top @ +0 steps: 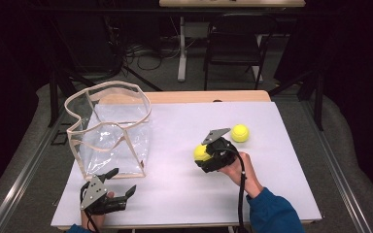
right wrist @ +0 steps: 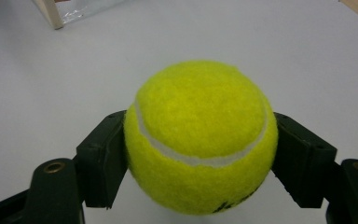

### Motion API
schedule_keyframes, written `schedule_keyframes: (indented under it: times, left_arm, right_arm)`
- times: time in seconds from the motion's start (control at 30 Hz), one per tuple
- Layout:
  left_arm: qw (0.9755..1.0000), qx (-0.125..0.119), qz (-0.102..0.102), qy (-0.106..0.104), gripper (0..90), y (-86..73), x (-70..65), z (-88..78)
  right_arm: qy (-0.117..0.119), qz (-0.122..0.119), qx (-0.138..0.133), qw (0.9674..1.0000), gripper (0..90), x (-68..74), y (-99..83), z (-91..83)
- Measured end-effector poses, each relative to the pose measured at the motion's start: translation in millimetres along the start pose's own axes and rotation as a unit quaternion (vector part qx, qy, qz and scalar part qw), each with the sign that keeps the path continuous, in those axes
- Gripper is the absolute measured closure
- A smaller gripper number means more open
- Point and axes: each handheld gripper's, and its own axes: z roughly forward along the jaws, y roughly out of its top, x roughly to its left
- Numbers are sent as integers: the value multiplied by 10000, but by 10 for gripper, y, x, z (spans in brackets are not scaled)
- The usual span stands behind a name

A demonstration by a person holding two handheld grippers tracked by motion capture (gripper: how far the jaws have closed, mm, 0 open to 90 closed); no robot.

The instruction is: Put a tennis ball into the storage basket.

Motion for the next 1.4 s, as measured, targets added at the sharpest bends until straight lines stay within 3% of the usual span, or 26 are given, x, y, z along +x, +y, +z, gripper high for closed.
schedule_keyframes:
  times: [0.27,0.6,1.4]
  left_arm:
    - [10000,10,18,-10,158,2,-4,0]
    - [10000,21,32,-16,158,2,-2,1]
    - [10000,10,55,4,158,3,5,-8]
  right_arm:
    - [49,-107,44,9999,260,39,100,53]
    - [155,-91,-121,9998,260,34,242,48]
    - [308,-48,-211,9993,260,-14,461,89]
